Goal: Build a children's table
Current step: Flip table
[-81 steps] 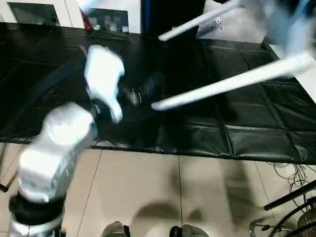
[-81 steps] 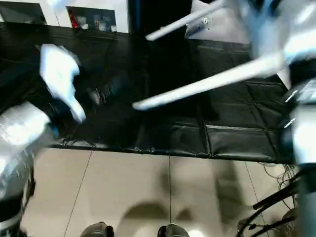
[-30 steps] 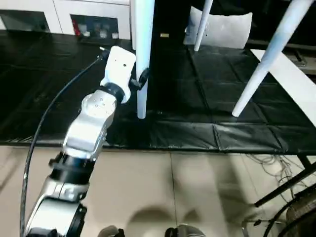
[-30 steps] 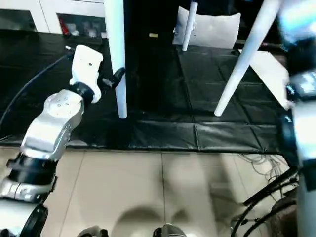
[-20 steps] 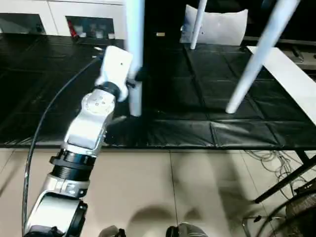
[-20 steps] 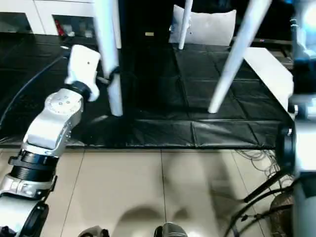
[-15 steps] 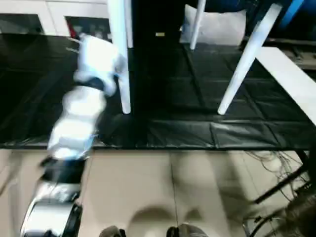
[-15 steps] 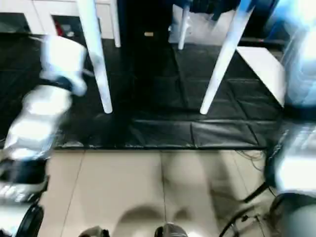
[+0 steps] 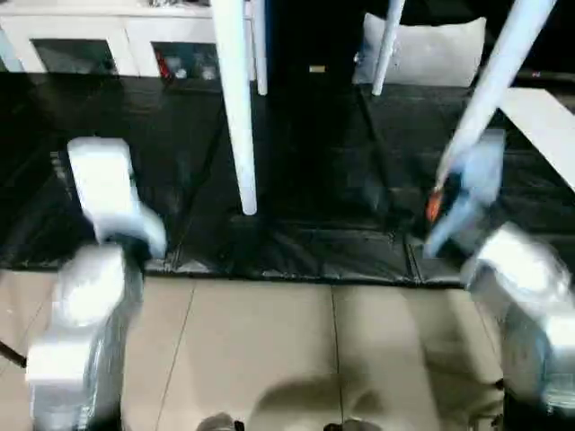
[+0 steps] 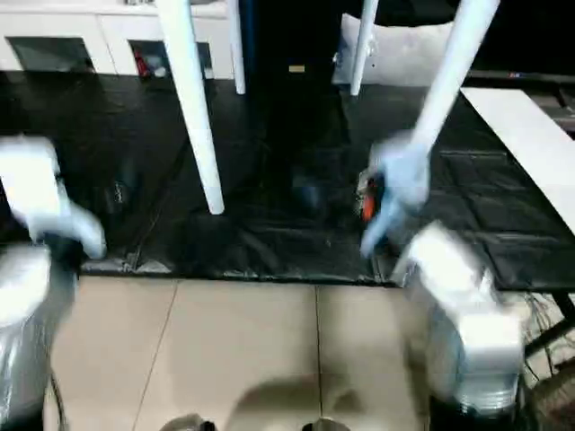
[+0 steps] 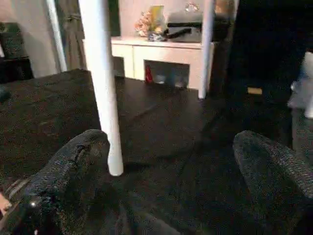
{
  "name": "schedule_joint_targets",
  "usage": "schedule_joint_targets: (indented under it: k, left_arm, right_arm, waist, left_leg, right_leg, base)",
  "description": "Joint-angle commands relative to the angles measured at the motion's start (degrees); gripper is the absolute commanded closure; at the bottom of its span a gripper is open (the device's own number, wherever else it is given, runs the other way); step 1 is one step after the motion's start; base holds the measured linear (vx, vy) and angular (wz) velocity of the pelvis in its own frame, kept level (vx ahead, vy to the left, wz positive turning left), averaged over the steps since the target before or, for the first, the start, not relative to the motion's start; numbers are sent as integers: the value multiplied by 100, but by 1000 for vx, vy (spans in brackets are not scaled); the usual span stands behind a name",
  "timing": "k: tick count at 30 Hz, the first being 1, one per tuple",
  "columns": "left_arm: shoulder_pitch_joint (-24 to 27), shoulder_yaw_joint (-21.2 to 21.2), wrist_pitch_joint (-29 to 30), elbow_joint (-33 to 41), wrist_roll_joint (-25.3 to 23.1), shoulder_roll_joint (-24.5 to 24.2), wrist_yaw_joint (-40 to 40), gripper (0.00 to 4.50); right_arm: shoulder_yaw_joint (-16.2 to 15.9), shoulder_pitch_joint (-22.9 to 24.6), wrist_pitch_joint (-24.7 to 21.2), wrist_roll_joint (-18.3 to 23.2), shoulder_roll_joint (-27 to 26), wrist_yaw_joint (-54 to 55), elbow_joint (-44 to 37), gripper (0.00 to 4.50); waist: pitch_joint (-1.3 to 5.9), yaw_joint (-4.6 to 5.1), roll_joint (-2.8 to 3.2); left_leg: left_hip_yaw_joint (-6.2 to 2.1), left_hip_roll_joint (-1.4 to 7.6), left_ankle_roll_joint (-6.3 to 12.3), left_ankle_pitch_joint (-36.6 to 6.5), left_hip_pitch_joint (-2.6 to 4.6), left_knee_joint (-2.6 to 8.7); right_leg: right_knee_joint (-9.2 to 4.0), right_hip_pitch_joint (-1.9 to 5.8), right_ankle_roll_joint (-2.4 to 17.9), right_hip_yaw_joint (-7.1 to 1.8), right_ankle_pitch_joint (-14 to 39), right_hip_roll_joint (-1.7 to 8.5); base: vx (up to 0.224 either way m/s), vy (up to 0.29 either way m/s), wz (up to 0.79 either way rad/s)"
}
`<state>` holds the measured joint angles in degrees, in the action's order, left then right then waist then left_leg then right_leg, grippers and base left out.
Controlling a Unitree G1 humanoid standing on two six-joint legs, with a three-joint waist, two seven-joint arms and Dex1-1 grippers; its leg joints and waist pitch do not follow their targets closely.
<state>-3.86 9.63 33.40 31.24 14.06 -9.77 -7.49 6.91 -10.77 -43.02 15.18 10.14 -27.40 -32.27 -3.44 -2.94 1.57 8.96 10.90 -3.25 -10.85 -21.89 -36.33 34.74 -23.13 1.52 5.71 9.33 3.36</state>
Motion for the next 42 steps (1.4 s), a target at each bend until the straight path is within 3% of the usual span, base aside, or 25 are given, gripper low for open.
schedule_joint_targets:
  k: [1,5,6,8,9,10,11,12,13,15,16,17,18,19,21,22,25,26,30,31,32,33,38,40,42]
  left_arm:
    - [365,-182,-167,223,201,47,-203,47]
    - [1211,-368,-187,306,382,154,-593,47]
    - [1301,-353,-160,272,453,177,-648,47]
    - [1489,-395,-277,171,423,84,-768,47]
    - [1585,-422,-290,134,425,21,-843,47]
    - [1773,-473,-339,72,437,-92,-975,47]
    - [1967,-553,-404,19,269,-255,-992,47]
    - [1990,-564,-417,14,246,-275,-994,47]
    - [2177,-604,-305,-1,304,-261,-1037,47]
    - [2327,-757,-260,-131,143,-330,-1033,47]
    - [2406,-826,-202,-204,81,-358,-1018,47]
    - [2474,-903,-229,-287,-42,-425,-1006,47]
    - [2529,-954,-268,-338,-122,-463,-999,47]
    - [2654,-898,-125,-458,-71,-391,-876,47]
    - [2728,-875,-78,-567,-41,-350,-840,47]
    - [2787,-883,-68,-669,-57,-343,-821,47]
    - [2970,-1193,-126,-1365,-385,-360,-710,47]
    - [2992,-1238,-205,-1539,-438,-315,-670,47]
    - [2939,-1443,-1012,-3017,-670,39,-575,47]
    - [2835,-1437,-1143,-3260,-677,168,-541,47]
    - [2770,-1435,-1205,-3393,-672,245,-531,47]
    - [2607,-1439,-1269,-3836,-698,310,-523,47]
    - [1808,-1472,-1295,-5771,-938,427,-279,47]
    - [1711,-1438,-1324,-6025,-942,447,-247,47]
    - [1555,-1370,-1368,-6551,-978,450,-197,47]
  right_arm:
    - [-168,295,40,250,28,-155,-214,9]
    - [-283,939,60,641,-107,-448,-383,9]
    - [-327,1037,74,633,-102,-459,-396,9]
    - [-450,1232,122,622,-70,-489,-426,9]
    - [-499,1338,124,655,-70,-518,-426,9]
    - [-591,1540,146,727,-61,-560,-428,9]
    - [-792,1774,183,715,90,-699,-391,9]
    - [-819,1803,185,712,112,-718,-385,9]
    - [-959,1982,324,589,211,-776,-156,9]
    - [-1040,2081,425,467,253,-791,205,9]
    - [-1114,2124,558,357,301,-826,401,9]
    - [-1192,2137,612,278,326,-850,628,9]
    - [-1243,2157,659,226,341,-869,769,9]
    - [-1409,2134,918,-41,330,-748,1273,9]
    - [-1490,2141,987,-133,323,-702,1492,9]
    - [-1556,2143,1040,-174,321,-662,1683,9]
    - [-1619,1962,1414,-484,62,-216,3257,9]
    - [-1595,1926,1512,-556,20,-92,3518,9]
    - [-1442,1488,2039,-681,-414,344,5436,9]
    - [-1458,1381,2110,-750,-418,395,5782,9]
    - [-1483,1314,2157,-804,-406,419,5980,9]
    - [-1402,1213,2224,-813,-491,603,6429,9]
    - [-1603,748,2247,-1256,-625,1314,8465,9]
    - [-1579,705,2327,-1282,-650,1348,8691,9]
    - [-1502,671,2311,-1285,-738,1460,9126,9]
  waist:
    - [280,42,54]
    - [132,223,122]
    - [154,261,175]
    - [68,155,280]
    - [4,2,139]
    - [0,-39,-113]
    - [-186,127,-296]
    - [-118,188,-122]
    - [-47,217,-203]
    - [76,330,-13]
    - [35,387,172]
    - [-9,306,182]
    - [-18,261,129]
    - [31,268,-58]
    - [-13,248,-263]
    - [17,276,-249]
    - [50,293,-303]
    - [11,300,-434]
    - [13,350,-299]
    - [-29,343,-451]
    - [-63,311,-332]
    - [-66,317,-527]
    - [-86,233,-386]
    - [-156,220,-467]
    - [-112,272,-475]
  left_leg:
    - [-118,135,-14,-2300,172,483]
    - [-185,129,-42,-3312,380,498]
    - [-266,215,-53,-3617,332,603]
    - [-417,676,-193,-4778,19,1240]
    - [-264,697,-206,-5102,-30,1387]
    - [-134,201,-291,-4303,326,755]
    - [-69,-414,-221,-2138,931,-786]
    - [-333,-471,-35,-1269,621,-716]
    - [-440,-245,-66,-1583,350,-391]
    - [-593,-7,-128,-3323,500,272]
    - [-864,435,-32,-4609,175,852]
    - [-892,575,-7,-5158,-41,1133]
    - [-755,453,179,-5275,84,1174]
    - [-687,212,-16,-4660,196,894]
    - [-499,-184,-211,-2420,357,40]
    - [-473,-209,-159,-1866,439,-128]
    - [-554,48,-267,-2640,249,474]
    - [-542,65,-215,-2719,230,512]
    - [-620,193,-342,-3286,113,720]
    - [-601,205,-360,-3400,156,735]
    - [-607,210,-425,-3620,216,753]
    - [-566,213,-427,-3533,253,708]
    - [-591,251,-666,-3889,192,918]
    - [-519,200,-678,-4048,285,892]
    - [-569,204,-503,-3686,192,824]
  right_leg:
    - [-795,137,-179,-158,3624,399]
    - [-1075,85,-433,132,4156,321]
    - [-999,263,-462,204,3832,301]
    - [39,611,-69,-33,2227,241]
    - [453,555,30,-264,1586,235]
    - [-384,113,-327,-554,4180,390]
    - [-1529,-786,-761,-409,7564,707]
    - [-1311,-334,-573,-635,7386,932]
    - [-1070,170,-569,-387,6728,1057]
    - [-814,172,-558,165,4622,356]
    - [-75,638,-276,99,2537,303]
    - [397,776,-123,-11,1513,283]
    - [435,596,-42,-144,601,265]
    - [146,580,-120,-433,1946,459]
    - [-904,161,-396,-475,6266,969]
    - [-1013,108,-327,-454,6521,1045]
    - [-694,289,21,-236,4389,604]
    - [-725,289,22,-225,4354,606]
    - [-619,516,174,-160,3502,630]
    - [-680,455,210,-173,3601,674]
    - [-684,419,253,-160,3708,686]
    - [-761,390,271,-189,3754,727]
    - [-523,534,361,-191,2974,667]
    - [-723,411,296,-158,3600,683]
    - [-811,583,83,-33,4160,787]
  base:
    - [0,0,0]
    - [0,0,0]
    - [0,0,0]
    - [-33,4,1]
    - [-69,-42,10]
    - [-69,-42,10]
    - [11,-94,11]
    - [24,-35,-19]
    - [24,-35,-19]
    - [-13,59,-9]
    - [-50,47,3]
    - [-128,10,5]
    - [-72,-14,11]
    - [-72,-14,11]
    - [-47,-61,-11]
    - [-67,-61,-18]
    - [-23,-10,-4]
    - [0,0,0]
    - [0,0,0]
    - [0,0,0]
    - [0,0,0]
    - [0,0,0]
    - [0,0,0]
    - [0,0,0]
    - [0,0,0]
